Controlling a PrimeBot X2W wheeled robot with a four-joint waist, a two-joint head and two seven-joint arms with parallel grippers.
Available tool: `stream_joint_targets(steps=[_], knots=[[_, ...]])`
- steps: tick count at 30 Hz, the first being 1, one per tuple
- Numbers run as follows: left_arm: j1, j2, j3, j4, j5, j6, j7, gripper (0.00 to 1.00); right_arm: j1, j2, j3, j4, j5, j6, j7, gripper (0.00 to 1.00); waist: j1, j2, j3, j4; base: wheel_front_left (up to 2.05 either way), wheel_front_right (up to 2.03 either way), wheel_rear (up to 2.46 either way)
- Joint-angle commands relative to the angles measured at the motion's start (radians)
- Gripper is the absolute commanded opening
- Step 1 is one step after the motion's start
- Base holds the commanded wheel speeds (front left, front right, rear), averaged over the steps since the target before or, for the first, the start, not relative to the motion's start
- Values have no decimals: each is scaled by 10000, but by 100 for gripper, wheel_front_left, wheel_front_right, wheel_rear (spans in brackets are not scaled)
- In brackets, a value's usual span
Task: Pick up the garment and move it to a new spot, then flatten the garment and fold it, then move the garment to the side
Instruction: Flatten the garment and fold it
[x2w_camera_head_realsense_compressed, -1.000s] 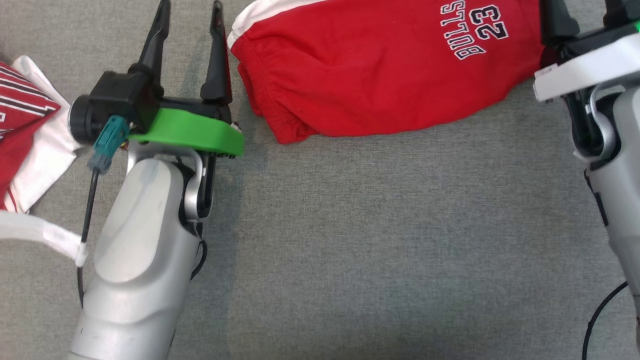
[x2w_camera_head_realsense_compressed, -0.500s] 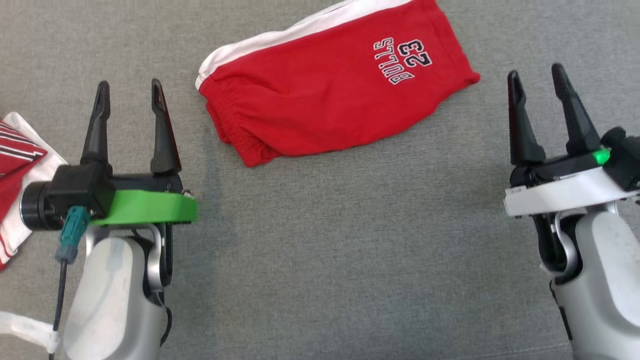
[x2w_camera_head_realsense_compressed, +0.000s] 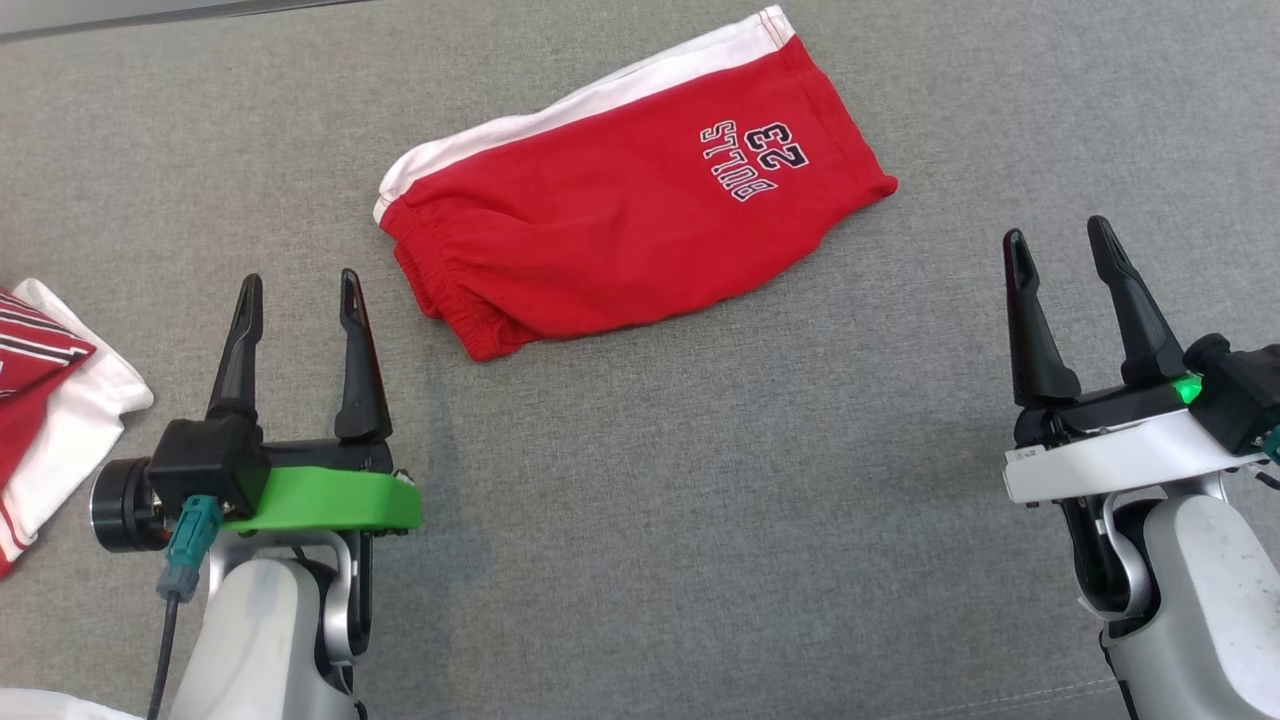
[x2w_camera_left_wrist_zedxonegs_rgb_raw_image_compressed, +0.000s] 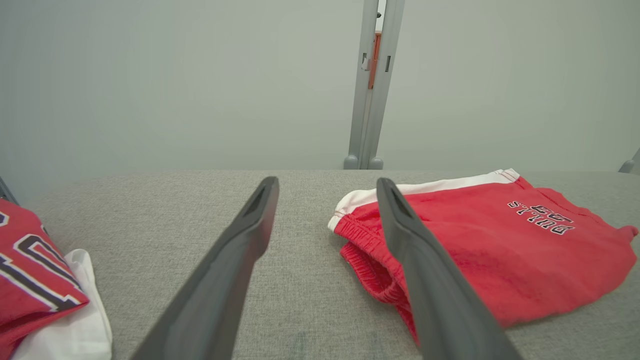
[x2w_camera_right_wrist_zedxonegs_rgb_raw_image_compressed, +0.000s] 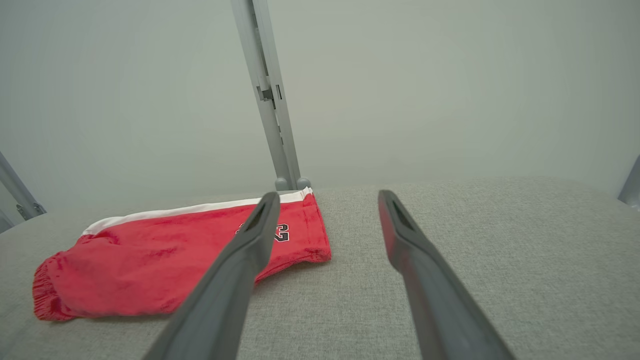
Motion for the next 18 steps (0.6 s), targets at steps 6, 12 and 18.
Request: stream_joint_targets(steps=[6, 12, 18], knots=[[80, 3, -24, 59, -1, 12, -34, 100, 122, 4, -95, -58, -38, -15, -26, 100, 0, 0, -51, 61, 0, 0, 0], [-163, -50, -123, -70, 64, -27, -35, 100, -15, -78, -192, 18, -4, -15, -25, 100, 0, 0, 154, 192, 0, 0, 0], [-511, -155, -339, -193, 38, -99, -28, 100, -519, -326, -270, 197, 136, -15, -17, 100, 0, 0, 725, 514, 0, 0, 0]])
